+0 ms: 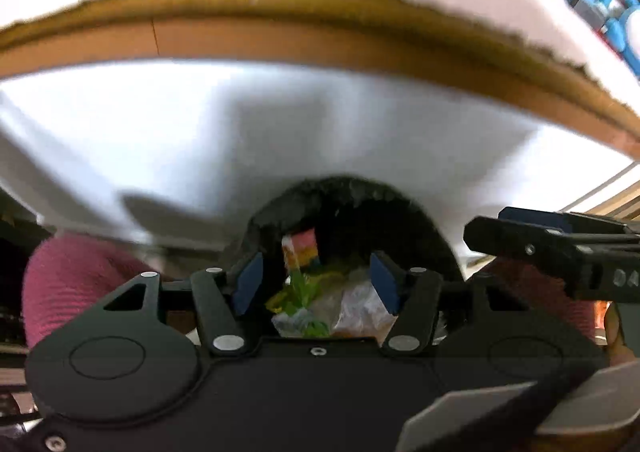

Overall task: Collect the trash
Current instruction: 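Move both open tools back over the bed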

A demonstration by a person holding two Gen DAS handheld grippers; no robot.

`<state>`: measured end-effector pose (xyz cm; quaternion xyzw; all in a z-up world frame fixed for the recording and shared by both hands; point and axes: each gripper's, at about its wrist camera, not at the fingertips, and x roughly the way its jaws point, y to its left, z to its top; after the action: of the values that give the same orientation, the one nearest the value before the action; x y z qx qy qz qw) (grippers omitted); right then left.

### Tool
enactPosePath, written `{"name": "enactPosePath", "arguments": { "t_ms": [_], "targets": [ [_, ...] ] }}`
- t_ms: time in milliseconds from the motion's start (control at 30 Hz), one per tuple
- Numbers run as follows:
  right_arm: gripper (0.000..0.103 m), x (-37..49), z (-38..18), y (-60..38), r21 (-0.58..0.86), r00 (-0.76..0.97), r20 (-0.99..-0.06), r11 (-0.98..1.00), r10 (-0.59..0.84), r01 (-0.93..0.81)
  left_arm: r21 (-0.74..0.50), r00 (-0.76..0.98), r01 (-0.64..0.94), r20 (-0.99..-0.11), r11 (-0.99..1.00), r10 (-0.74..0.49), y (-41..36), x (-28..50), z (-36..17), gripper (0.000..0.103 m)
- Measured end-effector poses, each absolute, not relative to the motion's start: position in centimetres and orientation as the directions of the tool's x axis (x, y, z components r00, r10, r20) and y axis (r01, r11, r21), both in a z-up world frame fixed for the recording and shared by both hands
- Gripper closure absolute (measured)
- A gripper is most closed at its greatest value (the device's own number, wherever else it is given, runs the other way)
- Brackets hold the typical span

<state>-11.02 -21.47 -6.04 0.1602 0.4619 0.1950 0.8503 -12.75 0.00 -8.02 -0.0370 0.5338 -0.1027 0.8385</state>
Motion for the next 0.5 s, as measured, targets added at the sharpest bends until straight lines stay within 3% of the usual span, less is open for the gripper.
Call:
{"name": "enactPosePath", "arguments": {
  "t_ms": [167, 500],
  "targets": [
    [0.015, -11.5, -1.0, -21.8, 0.416, 0.565, -0.636, 0.85, 0.526, -0.324, -0.182, 0.504, 0.179, -0.827, 0.967, -0.249, 0.4, -13.1, -3.4, 0.045],
    [0.014, -7.7, 6.7, -23.3, 0.312, 0.709, -0.52, 0.879, 0.476, -0.361, -0.183, 0.654, 0.179, -0.712, 0.967, -0.256, 1.2, -11.1, 3.9, 0.04]
  ]
}}
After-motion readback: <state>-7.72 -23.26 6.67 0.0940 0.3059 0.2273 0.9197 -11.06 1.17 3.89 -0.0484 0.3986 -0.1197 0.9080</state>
